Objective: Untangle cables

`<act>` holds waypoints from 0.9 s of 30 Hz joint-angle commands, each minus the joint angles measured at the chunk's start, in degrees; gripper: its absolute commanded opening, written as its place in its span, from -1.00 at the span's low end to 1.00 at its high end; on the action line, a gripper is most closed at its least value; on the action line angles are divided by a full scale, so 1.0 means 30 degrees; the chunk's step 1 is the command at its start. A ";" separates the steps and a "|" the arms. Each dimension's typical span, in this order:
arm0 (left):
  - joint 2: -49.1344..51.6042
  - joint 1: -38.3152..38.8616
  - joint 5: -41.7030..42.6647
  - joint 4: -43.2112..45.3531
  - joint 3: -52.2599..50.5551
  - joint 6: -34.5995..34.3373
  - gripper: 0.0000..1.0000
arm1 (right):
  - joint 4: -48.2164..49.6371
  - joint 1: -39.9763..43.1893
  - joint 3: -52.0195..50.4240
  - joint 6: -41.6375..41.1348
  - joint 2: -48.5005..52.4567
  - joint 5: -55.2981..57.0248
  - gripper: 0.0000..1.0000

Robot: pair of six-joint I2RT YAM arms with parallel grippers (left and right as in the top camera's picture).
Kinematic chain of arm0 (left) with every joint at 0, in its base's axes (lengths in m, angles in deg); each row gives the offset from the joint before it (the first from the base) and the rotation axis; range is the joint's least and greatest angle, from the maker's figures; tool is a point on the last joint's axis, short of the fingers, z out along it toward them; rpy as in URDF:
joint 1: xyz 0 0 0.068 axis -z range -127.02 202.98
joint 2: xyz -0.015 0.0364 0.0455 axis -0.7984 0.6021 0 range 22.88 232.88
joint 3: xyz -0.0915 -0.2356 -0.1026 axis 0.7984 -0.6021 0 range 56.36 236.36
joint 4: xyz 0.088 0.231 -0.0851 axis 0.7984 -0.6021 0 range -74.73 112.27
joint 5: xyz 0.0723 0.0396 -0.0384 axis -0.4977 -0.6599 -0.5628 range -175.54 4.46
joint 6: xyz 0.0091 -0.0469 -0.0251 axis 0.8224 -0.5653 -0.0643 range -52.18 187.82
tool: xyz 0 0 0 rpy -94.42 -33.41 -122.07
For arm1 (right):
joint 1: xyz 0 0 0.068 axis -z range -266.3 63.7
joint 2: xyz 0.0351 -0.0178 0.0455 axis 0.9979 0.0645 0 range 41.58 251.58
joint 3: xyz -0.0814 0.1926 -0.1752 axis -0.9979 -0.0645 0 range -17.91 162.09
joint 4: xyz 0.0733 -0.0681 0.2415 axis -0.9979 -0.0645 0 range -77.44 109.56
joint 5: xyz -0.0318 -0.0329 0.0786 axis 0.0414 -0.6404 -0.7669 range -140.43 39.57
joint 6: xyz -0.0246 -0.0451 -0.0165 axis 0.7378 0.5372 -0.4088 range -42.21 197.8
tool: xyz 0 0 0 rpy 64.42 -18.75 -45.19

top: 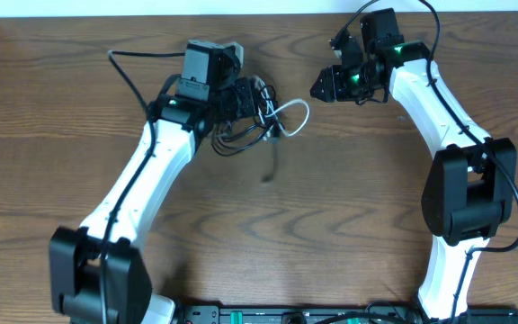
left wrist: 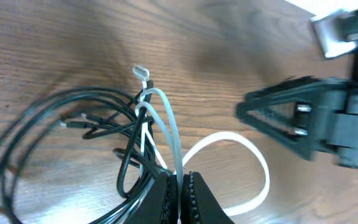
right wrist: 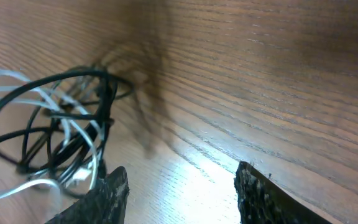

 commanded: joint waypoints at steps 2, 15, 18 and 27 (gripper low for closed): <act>-0.1902 -0.0189 0.0474 -0.0444 0.0036 -0.1209 -0.85 | -0.0022 -0.0022 0.0248 0.0124 -0.0306 0.0015 0.04; -0.3315 -0.4014 0.8655 -0.3009 0.0036 0.0138 -0.85 | -0.0576 -0.0022 0.0364 0.1158 -0.1224 -0.0015 0.11; -0.3315 -0.4648 1.0477 -0.2943 0.0036 0.0488 -0.85 | -0.0532 -0.0022 0.0634 0.1137 -0.1756 -0.0248 0.16; -0.3322 -0.4867 1.3974 -0.1319 0.0036 -0.0022 -0.85 | 0.0612 -0.0459 0.1217 0.1115 -0.2171 -0.5646 0.20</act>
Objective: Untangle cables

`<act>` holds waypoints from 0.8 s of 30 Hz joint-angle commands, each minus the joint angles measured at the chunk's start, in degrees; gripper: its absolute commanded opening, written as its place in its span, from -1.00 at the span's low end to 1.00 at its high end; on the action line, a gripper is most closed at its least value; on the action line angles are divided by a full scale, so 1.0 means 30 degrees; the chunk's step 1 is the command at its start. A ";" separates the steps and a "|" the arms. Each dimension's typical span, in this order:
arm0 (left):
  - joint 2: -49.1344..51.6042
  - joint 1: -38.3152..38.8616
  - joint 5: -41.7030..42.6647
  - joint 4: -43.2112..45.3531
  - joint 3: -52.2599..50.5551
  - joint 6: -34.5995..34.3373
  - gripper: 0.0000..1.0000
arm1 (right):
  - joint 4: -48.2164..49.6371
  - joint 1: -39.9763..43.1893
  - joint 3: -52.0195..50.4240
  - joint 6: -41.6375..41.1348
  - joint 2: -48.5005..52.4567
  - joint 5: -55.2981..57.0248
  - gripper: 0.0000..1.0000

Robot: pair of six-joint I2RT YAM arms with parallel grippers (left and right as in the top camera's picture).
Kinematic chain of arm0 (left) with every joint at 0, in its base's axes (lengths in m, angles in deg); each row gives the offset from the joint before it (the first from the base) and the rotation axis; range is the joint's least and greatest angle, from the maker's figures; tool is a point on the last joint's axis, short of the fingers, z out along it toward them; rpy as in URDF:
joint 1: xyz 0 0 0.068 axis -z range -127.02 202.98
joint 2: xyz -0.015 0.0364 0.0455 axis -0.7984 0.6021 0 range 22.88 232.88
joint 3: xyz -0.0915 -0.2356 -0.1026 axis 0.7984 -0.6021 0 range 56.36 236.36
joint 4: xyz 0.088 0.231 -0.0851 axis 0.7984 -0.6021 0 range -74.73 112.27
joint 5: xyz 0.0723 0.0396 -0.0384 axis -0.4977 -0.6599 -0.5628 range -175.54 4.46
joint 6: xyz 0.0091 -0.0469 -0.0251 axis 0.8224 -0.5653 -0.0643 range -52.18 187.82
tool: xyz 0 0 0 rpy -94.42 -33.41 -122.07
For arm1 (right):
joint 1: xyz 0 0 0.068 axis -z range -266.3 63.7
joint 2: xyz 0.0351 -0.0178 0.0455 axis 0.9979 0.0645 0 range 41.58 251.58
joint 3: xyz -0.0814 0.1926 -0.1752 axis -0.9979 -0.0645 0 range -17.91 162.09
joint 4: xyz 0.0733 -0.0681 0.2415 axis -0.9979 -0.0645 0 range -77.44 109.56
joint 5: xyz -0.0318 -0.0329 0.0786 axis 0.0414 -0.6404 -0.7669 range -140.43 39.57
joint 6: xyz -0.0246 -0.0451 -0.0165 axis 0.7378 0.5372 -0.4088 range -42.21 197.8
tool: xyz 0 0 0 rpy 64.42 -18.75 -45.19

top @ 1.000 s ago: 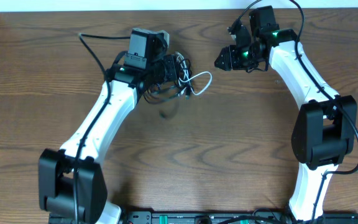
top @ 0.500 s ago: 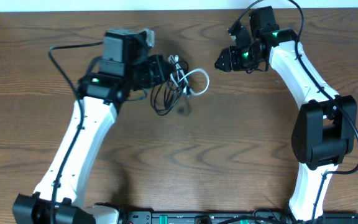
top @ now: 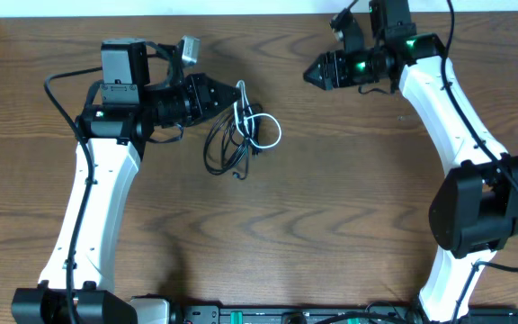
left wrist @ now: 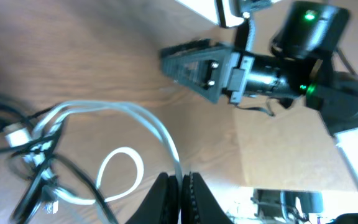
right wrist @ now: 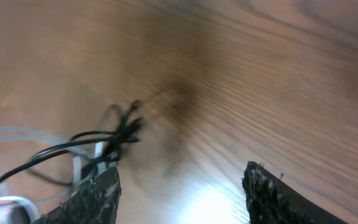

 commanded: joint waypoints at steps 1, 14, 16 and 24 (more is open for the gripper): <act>-0.0313 -0.0080 0.2266 0.0787 0.0051 -0.0503 -0.85 | 0.0109 -0.0474 0.0328 0.0306 -0.0459 -0.2907 0.20; -0.0313 -0.0087 0.2186 0.2441 0.0051 -0.2266 -0.85 | -0.0772 -0.2375 0.0321 0.2331 -0.0459 -0.3599 0.18; -0.0313 -0.0080 0.2193 0.2448 0.0051 -0.2433 -0.85 | -0.0721 -0.2419 0.0321 0.2331 -0.0459 -0.3606 0.18; -0.0313 -0.0080 0.2987 0.5887 0.0051 -0.7366 -0.85 | -0.1428 -0.3475 0.0299 0.4539 -0.0255 -0.2586 0.20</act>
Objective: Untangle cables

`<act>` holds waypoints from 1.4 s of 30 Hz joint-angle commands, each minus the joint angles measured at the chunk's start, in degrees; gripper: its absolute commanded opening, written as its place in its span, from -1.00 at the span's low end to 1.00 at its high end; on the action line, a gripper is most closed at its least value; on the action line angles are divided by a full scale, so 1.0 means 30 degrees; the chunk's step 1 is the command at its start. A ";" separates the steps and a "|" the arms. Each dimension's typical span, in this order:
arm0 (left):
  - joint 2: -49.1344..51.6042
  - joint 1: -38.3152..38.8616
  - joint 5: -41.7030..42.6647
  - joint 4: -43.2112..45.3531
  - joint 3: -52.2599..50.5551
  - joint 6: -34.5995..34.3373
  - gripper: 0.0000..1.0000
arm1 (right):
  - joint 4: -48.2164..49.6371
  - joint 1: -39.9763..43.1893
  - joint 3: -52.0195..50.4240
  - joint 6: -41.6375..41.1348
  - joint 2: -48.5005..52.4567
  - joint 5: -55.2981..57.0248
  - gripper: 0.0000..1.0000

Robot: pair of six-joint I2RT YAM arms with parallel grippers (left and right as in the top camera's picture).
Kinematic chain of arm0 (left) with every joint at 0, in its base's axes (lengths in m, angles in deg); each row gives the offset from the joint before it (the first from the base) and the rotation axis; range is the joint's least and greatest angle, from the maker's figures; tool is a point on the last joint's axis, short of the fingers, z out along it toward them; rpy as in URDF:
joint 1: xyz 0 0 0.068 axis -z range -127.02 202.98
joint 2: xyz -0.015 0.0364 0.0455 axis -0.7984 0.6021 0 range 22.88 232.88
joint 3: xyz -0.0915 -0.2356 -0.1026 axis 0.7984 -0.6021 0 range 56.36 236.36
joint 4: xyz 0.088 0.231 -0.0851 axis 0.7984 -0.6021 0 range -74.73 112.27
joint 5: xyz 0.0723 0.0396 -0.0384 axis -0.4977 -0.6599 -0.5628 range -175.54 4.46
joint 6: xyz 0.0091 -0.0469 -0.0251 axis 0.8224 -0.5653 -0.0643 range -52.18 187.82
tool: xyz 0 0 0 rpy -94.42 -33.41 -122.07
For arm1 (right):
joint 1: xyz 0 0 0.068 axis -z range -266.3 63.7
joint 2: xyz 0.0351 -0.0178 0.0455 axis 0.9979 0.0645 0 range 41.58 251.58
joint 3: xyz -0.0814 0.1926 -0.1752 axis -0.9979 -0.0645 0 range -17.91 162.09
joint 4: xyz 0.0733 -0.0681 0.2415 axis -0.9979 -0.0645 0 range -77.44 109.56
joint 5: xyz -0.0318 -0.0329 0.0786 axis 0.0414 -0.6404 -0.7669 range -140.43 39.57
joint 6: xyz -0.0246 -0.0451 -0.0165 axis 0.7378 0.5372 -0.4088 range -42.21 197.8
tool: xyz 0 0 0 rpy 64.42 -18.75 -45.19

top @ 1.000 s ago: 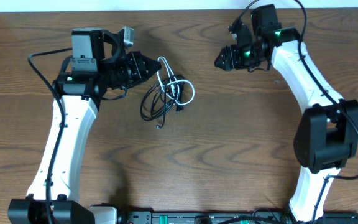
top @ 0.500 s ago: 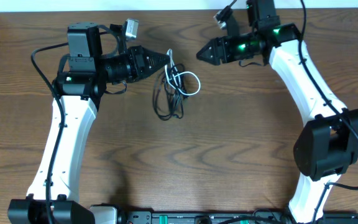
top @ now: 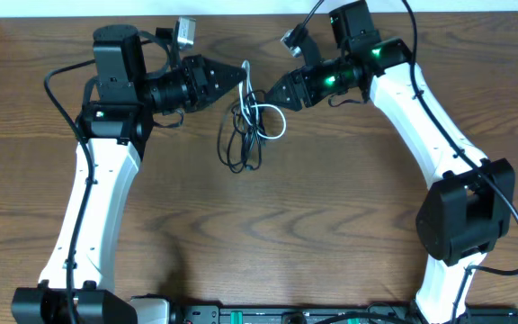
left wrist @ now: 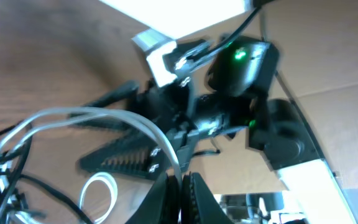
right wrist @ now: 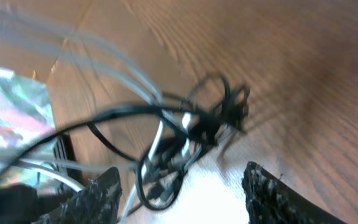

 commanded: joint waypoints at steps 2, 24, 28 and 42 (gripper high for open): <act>-0.0313 -0.0080 0.1443 0.2076 0.0124 -0.3883 -0.85 | -0.0313 -0.1231 0.0211 0.1727 -0.0029 0.1872 0.21; -0.0350 -0.0168 0.2900 1.0127 0.0124 -1.1424 -0.85 | 0.5020 -0.1399 0.0211 -0.7949 0.3330 0.8269 -0.98; -0.0357 -0.0940 0.2892 1.4105 0.0124 -1.3617 -0.85 | 0.3432 -0.0240 0.0211 -0.8371 0.3330 0.9515 -0.98; -0.0306 -0.3534 0.2703 0.7803 0.0124 -0.6499 -0.85 | 0.0357 0.2820 0.0605 -0.3687 0.1479 0.6258 -0.98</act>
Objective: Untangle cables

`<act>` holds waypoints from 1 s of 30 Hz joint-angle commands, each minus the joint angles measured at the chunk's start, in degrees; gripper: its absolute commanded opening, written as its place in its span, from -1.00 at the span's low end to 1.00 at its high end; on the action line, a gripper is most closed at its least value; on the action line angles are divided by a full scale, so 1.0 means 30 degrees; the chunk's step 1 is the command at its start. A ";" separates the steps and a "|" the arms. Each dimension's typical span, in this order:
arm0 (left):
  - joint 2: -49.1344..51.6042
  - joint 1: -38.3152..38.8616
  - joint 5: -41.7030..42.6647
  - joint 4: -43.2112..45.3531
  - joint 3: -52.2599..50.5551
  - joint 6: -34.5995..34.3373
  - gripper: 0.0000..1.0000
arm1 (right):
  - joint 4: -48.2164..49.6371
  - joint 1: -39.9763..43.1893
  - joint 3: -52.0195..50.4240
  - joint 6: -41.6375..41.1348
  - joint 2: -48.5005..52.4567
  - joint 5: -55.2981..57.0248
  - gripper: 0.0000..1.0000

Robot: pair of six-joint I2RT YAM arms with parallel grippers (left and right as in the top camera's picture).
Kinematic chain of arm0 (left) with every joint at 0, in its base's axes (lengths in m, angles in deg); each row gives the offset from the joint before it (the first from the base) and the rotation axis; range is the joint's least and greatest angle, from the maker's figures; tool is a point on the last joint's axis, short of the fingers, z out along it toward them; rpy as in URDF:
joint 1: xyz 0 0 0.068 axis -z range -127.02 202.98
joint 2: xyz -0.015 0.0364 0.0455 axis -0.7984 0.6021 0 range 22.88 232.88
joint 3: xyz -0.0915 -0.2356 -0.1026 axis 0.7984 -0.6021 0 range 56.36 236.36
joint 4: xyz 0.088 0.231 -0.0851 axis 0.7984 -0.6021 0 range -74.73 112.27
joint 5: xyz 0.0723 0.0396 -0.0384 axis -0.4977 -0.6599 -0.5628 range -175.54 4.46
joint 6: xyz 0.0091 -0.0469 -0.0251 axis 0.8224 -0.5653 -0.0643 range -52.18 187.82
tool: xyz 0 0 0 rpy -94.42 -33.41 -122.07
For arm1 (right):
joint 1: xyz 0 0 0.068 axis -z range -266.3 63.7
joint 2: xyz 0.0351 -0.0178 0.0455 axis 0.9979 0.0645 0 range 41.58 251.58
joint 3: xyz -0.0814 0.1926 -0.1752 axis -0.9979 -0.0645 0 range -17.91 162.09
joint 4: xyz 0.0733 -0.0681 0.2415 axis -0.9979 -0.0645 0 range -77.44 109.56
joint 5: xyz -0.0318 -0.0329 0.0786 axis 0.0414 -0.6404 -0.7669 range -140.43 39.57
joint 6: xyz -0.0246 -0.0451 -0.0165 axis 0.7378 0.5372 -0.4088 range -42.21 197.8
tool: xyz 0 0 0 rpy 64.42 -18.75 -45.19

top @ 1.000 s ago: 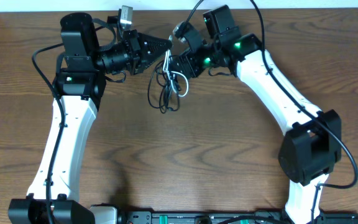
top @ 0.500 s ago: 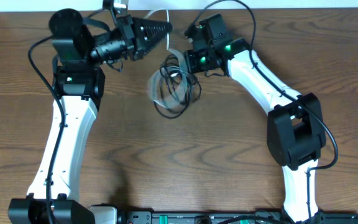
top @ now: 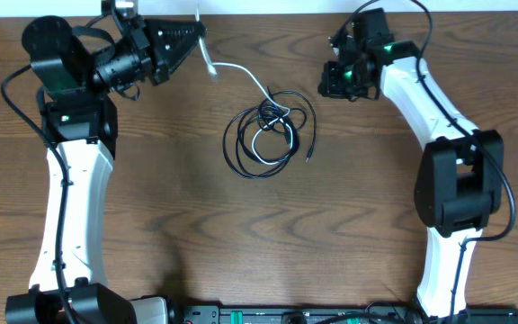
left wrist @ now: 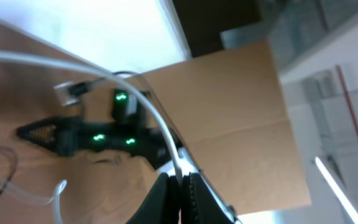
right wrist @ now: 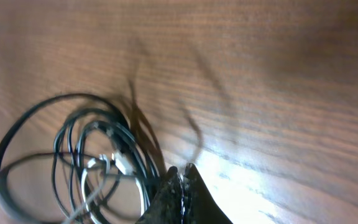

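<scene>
A tangle of black cables [top: 263, 135] lies coiled on the wooden table's middle. A white cable [top: 241, 70] runs out of it up and left to my left gripper [top: 198, 34], which is shut on it near the far edge. In the left wrist view the white cable [left wrist: 135, 81] arcs into the shut left gripper [left wrist: 178, 183]. My right gripper [top: 328, 85] hovers right of the tangle, shut. In the right wrist view the right gripper [right wrist: 180, 179] sits beside the black loops [right wrist: 86, 155], and I see nothing clearly between its fingers.
The table's far edge [top: 268, 13] meets a white wall just behind both grippers. A black equipment bar [top: 295, 315] runs along the front edge. The right arm [left wrist: 92, 137] with green lights and a cardboard panel [left wrist: 229, 112] show in the left wrist view.
My left gripper has moved up and left with the white cable, which now stretches out from the tangle. The tangle lies lower on the table. My right gripper has shut and sits farther right.
My left gripper was shut on the white cable at the tangle, with the right gripper open to the right. Then the left held the bundle farther left. Then both grippers flanked it near the far edge. Now the white cable is drawn out and the right gripper is shut.
</scene>
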 commanded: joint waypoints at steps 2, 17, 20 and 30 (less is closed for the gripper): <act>-0.0270 -0.0423 -0.0794 -0.3045 0.0219 0.4983 -0.85 | -0.0656 0.0255 0.0612 0.3665 -0.1770 -0.2441 -0.88; -0.1355 -0.0452 -0.1865 0.9938 0.0291 -0.6870 -0.85 | -0.1260 -0.0743 0.1508 0.8189 -0.2244 -0.7898 0.37; -0.1435 -0.0627 -0.2477 1.3216 0.0787 -0.9136 -0.85 | -0.2280 -0.0721 0.2302 0.9231 -0.2674 -0.7890 0.40; -0.1450 -0.0998 -0.2171 1.2160 0.1086 -0.9158 -0.85 | -0.3373 -0.2259 0.2135 1.2400 -0.2994 -0.7694 0.47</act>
